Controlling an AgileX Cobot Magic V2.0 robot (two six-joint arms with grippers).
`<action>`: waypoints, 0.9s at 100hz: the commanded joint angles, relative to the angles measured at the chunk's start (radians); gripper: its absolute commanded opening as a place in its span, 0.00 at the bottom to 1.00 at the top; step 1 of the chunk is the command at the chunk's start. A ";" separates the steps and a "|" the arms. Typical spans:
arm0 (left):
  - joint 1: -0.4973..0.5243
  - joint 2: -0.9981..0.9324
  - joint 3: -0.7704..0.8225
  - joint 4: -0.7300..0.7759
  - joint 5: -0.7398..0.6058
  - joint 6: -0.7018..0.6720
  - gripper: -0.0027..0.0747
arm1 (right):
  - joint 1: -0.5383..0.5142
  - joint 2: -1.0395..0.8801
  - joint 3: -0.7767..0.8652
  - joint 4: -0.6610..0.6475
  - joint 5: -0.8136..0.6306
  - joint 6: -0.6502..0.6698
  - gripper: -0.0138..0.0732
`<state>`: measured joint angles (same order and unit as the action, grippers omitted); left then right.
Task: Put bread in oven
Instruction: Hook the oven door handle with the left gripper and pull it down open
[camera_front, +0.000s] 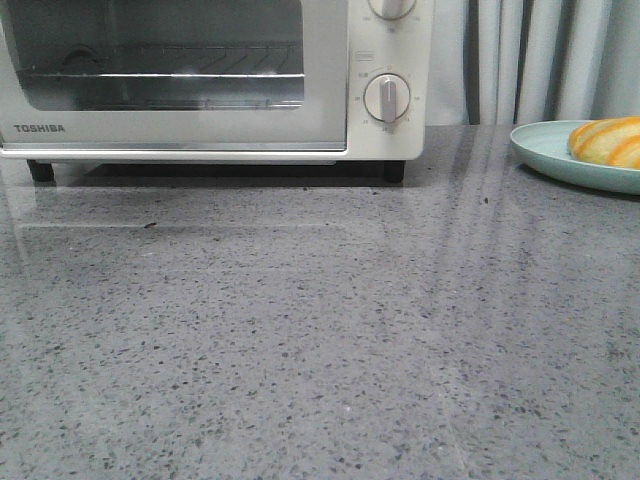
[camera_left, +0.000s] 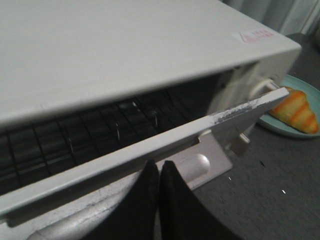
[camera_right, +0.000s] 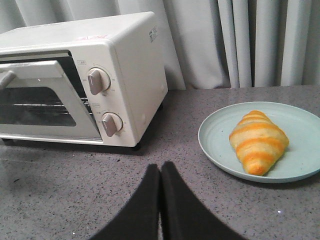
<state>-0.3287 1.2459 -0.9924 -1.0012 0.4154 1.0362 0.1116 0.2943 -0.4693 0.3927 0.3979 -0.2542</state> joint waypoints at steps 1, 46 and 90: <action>-0.008 -0.064 0.065 -0.003 0.033 -0.010 0.01 | -0.005 0.016 -0.036 -0.002 -0.082 -0.011 0.09; -0.008 -0.133 0.329 -0.035 -0.008 -0.010 0.01 | -0.005 0.016 -0.036 0.003 -0.081 -0.011 0.09; -0.008 -0.133 0.368 -0.040 0.089 -0.010 0.01 | -0.005 0.284 -0.188 -0.004 0.047 -0.011 0.14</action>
<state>-0.3371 1.1278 -0.5957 -0.9918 0.5110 1.0340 0.1116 0.4730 -0.5634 0.3927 0.4874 -0.2549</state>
